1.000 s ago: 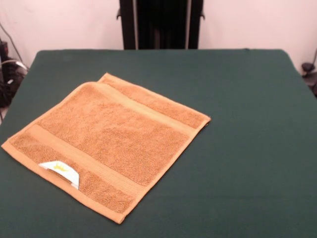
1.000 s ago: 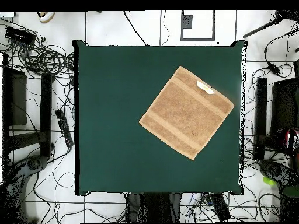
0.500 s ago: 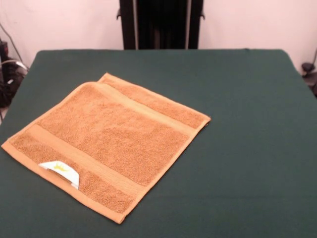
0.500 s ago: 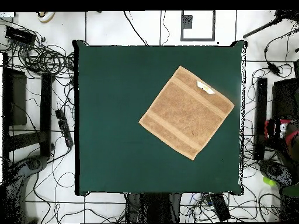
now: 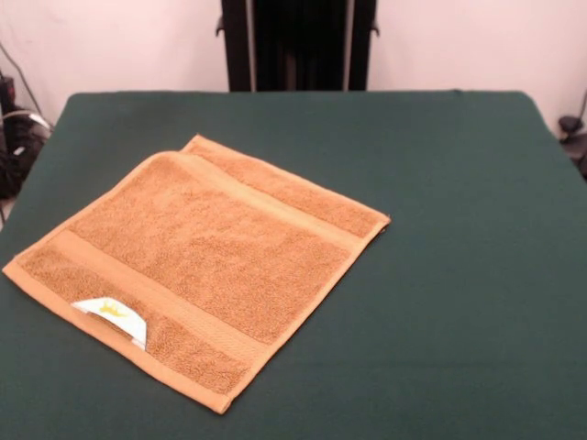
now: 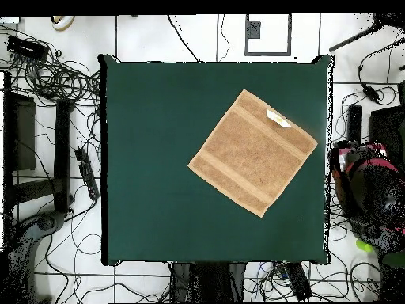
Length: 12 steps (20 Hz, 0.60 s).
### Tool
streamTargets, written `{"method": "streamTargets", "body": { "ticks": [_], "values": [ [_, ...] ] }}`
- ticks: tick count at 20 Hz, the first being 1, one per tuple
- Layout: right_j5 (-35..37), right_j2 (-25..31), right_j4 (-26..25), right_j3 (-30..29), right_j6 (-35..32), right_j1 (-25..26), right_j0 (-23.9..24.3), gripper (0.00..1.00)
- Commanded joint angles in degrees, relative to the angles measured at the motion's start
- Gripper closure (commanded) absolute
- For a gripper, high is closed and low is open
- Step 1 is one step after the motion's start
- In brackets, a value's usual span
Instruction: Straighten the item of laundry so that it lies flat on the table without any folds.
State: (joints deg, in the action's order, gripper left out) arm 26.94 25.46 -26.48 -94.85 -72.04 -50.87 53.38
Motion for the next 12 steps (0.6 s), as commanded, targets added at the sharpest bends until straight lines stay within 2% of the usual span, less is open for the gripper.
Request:
{"method": "streamTargets", "body": {
  "ticks": [1,4,8,10,12],
  "values": [
    [13.27,6.32,2.85,3.12,10.71,-7.05,0.01,1.0],
    [17.84,7.33,4.22,4.87,12.99,-10.36,0.49,1.0],
    [25.33,6.88,4.68,7.91,12.74,-11.2,0.14,1.0],
    [27.17,7.11,8.0,8.13,9.36,-11.27,1.22,1.0],
    [28.18,8.48,10.21,8.23,10.61,-11.44,2.69,1.0]
  ]
}}
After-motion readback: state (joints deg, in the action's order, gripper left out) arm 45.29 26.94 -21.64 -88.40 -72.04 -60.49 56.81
